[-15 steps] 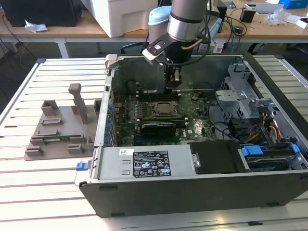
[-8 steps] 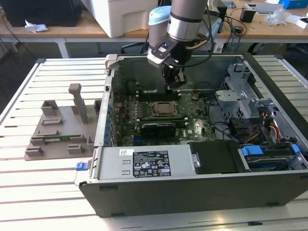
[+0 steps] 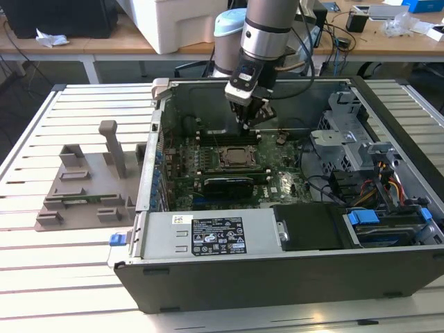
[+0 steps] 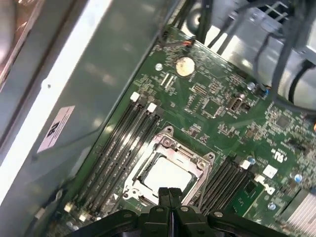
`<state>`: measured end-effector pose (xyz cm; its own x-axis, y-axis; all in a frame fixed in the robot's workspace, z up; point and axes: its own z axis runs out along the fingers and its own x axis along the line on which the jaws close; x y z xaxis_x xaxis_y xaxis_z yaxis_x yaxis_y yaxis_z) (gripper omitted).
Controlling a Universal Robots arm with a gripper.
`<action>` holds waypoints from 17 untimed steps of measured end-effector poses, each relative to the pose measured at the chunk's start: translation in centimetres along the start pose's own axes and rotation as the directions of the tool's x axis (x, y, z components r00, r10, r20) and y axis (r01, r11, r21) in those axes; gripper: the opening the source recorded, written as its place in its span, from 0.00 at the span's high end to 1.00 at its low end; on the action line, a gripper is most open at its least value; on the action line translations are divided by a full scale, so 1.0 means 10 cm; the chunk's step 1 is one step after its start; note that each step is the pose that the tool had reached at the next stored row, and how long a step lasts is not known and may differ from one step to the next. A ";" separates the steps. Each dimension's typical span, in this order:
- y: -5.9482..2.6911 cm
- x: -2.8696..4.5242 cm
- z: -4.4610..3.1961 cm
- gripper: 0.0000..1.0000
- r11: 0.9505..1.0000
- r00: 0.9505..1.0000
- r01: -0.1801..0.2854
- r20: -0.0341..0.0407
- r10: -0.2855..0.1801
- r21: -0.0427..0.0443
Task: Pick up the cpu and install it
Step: 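Install the first cpu locking lever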
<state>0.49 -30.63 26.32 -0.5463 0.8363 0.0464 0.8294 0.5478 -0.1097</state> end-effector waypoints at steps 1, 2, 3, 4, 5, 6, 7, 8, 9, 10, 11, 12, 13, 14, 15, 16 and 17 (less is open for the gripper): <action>0.000 0.000 0.000 0.89 1.000 1.000 0.018 0.002 -0.018 0.001; 0.000 0.000 0.000 0.89 0.999 0.999 0.048 0.005 -0.048 0.002; 0.000 0.000 0.000 0.89 0.997 0.997 0.076 0.008 -0.076 0.004; 0.000 0.000 0.000 0.89 0.994 0.993 0.113 0.012 -0.113 0.006; 0.000 0.000 0.000 0.89 0.989 0.989 0.147 0.016 -0.147 0.008; 0.000 0.000 0.000 0.89 0.986 0.986 0.168 0.018 -0.168 0.009; 0.000 0.000 0.000 0.89 0.982 0.982 0.188 0.020 -0.188 0.011; 0.000 0.000 0.000 0.89 0.975 0.974 0.224 0.023 -0.224 0.013; 0.000 0.000 0.000 0.89 0.969 0.969 0.246 0.026 -0.246 0.015; 0.000 0.000 0.000 0.89 0.964 0.964 0.264 0.027 -0.265 0.016; 0.000 0.000 0.000 0.89 0.953 0.952 0.304 0.031 -0.304 0.019; 0.000 0.000 0.000 0.89 0.940 0.939 0.341 0.035 -0.341 0.023; 0.000 0.000 0.000 0.89 0.929 0.929 0.368 0.037 -0.369 0.025; 0.000 0.000 0.000 0.89 0.920 0.919 0.391 0.039 -0.392 0.027; 0.000 0.000 0.000 0.89 0.913 0.912 0.407 0.041 -0.407 0.029; 0.000 0.000 0.000 0.89 0.901 0.900 0.433 0.043 -0.434 0.031; 0.000 0.000 0.000 0.89 0.886 0.884 0.463 0.046 -0.464 0.034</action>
<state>0.49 -30.63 26.32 -0.8737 0.4842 0.0465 0.4773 0.8718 -0.1097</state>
